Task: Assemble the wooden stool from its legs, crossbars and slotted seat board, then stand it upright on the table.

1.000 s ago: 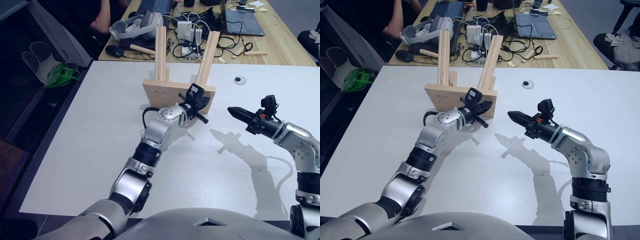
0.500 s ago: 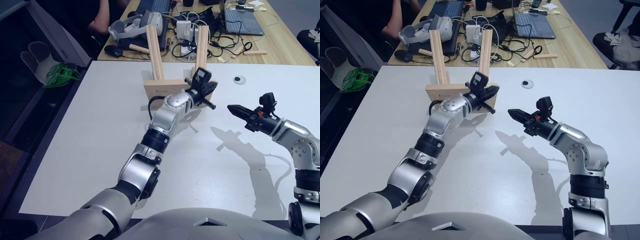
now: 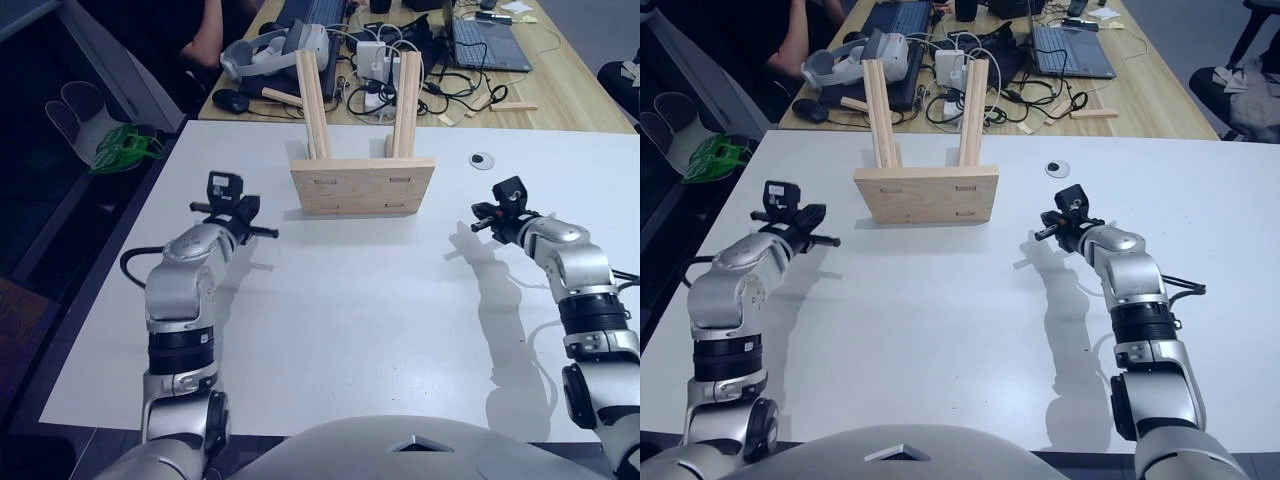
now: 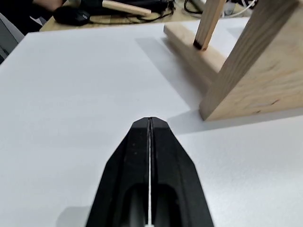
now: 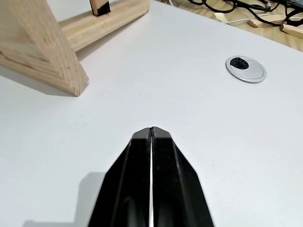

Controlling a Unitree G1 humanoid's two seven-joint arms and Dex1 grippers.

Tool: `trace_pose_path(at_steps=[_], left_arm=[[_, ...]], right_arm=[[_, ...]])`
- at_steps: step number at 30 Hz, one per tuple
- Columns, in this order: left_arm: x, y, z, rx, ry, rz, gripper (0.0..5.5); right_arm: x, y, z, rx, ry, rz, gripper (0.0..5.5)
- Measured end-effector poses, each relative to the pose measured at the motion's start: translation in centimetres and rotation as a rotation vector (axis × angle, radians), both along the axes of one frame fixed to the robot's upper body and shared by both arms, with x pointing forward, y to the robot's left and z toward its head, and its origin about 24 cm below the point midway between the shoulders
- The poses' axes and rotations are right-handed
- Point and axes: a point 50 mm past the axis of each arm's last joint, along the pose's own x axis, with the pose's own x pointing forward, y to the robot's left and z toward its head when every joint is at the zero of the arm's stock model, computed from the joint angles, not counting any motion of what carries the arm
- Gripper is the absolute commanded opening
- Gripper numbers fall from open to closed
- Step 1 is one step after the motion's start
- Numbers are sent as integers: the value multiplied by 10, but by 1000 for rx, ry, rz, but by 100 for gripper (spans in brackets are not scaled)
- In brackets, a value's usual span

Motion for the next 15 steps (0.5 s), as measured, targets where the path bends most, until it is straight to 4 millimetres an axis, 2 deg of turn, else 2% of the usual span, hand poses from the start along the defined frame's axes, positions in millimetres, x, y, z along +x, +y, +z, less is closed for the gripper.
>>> trace_pose_path(at_steps=[3, 6, 8, 10, 15], left_arm=[[6, 3, -18, 12, 2, -32, 2], [15, 6, -29, 157, -53, -157, 2], [20, -3, -37, 228, -87, -312, 2], [23, -11, -42, 253, -107, -396, 2], [45, -14, -34, 235, -116, -283, 2]], right_arm=[[7, 14, -8, -84, -55, 146, 0], [10, 29, -23, -191, -69, 269, 0], [13, 38, -30, -287, -91, 341, 0], [21, 44, -29, -354, -135, 372, 0], [29, 50, -31, -378, -152, 333, 0]])
